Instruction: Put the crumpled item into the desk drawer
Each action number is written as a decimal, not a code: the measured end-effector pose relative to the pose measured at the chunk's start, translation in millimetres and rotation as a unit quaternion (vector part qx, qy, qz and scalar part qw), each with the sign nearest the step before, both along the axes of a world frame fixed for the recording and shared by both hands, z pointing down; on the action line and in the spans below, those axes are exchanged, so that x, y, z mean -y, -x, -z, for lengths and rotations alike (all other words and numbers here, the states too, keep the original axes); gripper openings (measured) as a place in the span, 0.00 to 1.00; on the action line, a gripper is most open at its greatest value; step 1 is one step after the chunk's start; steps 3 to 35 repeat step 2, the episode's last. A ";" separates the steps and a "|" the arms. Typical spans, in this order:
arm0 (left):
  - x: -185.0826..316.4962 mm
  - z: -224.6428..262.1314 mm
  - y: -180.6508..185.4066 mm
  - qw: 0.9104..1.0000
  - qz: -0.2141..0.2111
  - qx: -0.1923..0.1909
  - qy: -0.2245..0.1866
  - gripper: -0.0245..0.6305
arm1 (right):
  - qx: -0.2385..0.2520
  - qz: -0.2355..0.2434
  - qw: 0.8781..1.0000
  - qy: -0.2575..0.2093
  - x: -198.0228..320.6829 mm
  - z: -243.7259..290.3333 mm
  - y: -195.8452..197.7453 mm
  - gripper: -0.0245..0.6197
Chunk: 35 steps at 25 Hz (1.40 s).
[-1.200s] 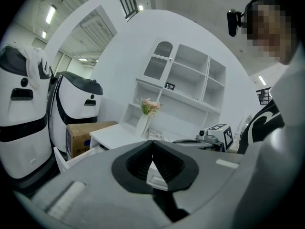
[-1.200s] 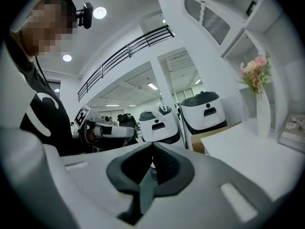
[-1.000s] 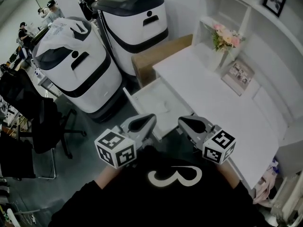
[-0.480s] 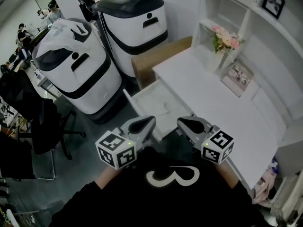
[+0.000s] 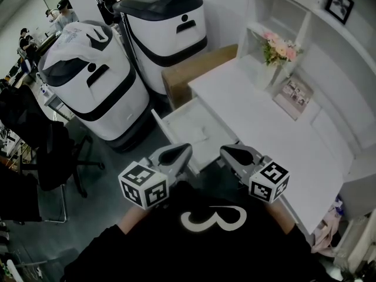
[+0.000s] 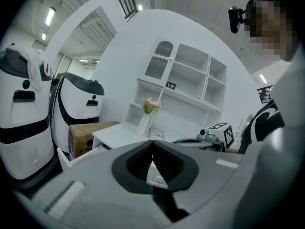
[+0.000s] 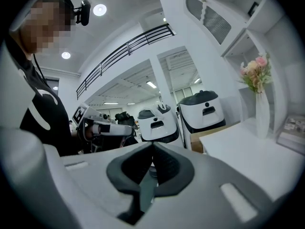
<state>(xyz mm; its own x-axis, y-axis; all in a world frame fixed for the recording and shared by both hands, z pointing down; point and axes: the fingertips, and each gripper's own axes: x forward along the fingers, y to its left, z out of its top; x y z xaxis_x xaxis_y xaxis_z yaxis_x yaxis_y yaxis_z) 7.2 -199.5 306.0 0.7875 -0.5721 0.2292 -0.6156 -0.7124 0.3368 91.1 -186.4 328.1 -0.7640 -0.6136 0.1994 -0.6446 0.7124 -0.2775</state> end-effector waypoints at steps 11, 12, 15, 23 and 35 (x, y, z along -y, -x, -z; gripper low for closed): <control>0.9 -1.4 -0.5 1.000 -0.001 0.000 0.003 0.05 | 0.001 -0.001 1.000 0.002 0.8 -0.7 -0.3 0.04; 0.9 -1.4 -0.5 1.000 -0.001 0.000 0.003 0.05 | 0.001 -0.001 1.000 0.002 0.8 -0.7 -0.3 0.04; 0.9 -1.4 -0.5 1.000 -0.001 0.000 0.003 0.05 | 0.001 -0.001 1.000 0.002 0.8 -0.7 -0.3 0.04; 0.9 -1.4 -0.5 1.000 -0.001 0.000 0.003 0.05 | 0.001 -0.001 1.000 0.002 0.8 -0.7 -0.3 0.04; 0.9 -1.4 -0.5 1.000 -0.001 0.000 0.003 0.05 | 0.001 -0.001 1.000 0.002 0.8 -0.7 -0.3 0.04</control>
